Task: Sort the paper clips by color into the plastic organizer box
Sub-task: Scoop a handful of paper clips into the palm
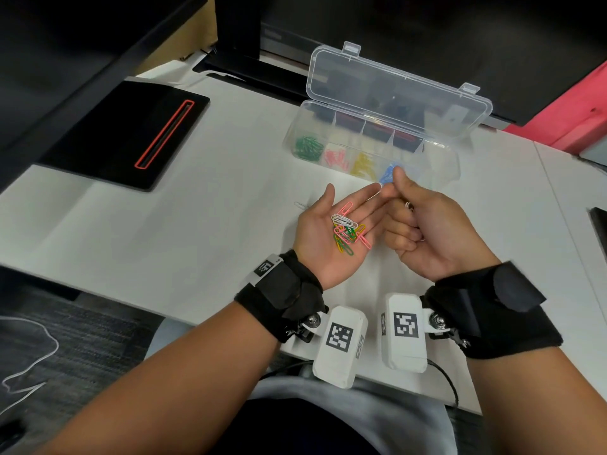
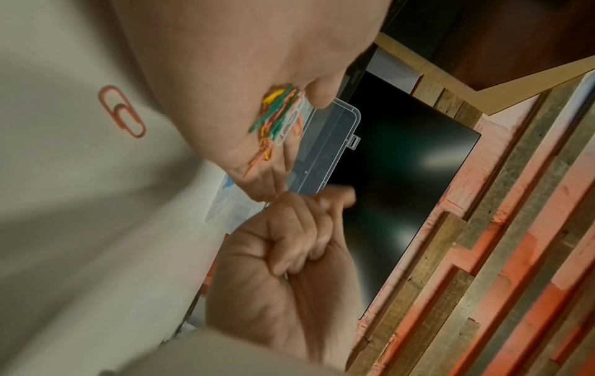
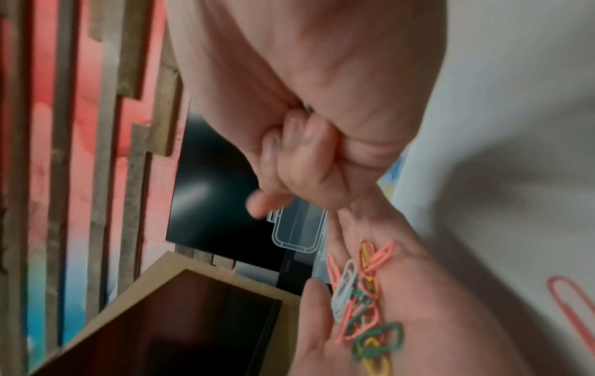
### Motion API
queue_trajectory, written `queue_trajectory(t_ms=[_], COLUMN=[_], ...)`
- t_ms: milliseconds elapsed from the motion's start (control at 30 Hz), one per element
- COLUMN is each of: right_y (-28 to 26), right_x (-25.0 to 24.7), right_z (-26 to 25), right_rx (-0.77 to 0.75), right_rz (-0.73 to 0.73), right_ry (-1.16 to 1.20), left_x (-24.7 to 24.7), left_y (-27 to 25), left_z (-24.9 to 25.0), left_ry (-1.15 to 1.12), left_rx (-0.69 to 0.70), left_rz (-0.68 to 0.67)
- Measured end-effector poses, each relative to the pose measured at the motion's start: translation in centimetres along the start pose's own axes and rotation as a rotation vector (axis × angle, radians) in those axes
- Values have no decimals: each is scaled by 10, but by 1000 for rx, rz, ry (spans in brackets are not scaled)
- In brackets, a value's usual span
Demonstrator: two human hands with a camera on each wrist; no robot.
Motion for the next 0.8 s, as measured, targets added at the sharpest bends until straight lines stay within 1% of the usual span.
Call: queue_trajectory(t_ms=[133, 200, 267, 367, 433, 467, 533, 600, 700, 800], right_y=[-1, -4, -9, -9, -5, -2, 2, 3, -3, -8], right_x=[4, 6, 7, 12, 13, 12, 11, 10, 4, 2], right_z=[3, 1, -5, -15, -12, -8, -5, -6, -8, -5], right_rx=[-42, -65, -107, -250, -255, -238, -231, -249, -264, -194], right_rz=[-43, -43, -4, 76, 104, 113, 135, 137, 123, 46], right_ry=[-73, -168, -376, -757, -943, -994, -1005, -941, -711, -541], left_x=[1, 2, 3, 2, 3, 3, 4, 3, 3, 2], left_y=[-1, -1, -2, -1, -2, -3, -3, -2, -3, -2], left_z=[0, 0, -1, 0, 1, 1, 1, 1, 2, 2], left_ry=[9, -2, -14, 27, 46, 46, 43, 32, 20, -5], left_rx=[-15, -24, -24, -17, -21, -26, -26, -18, -5, -10], left_rz=[-33, -46, -36, -17, 2, 6, 9, 13, 17, 20])
Point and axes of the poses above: each hand's wrist, its own y-axis towards the middle knuckle, its own x-axis out of the palm, z = x × y, the point moved 6 cm from there along y, towards the middle knuckle, and after that the axes turned 13 degrees about -y, right-handed, at the moved point
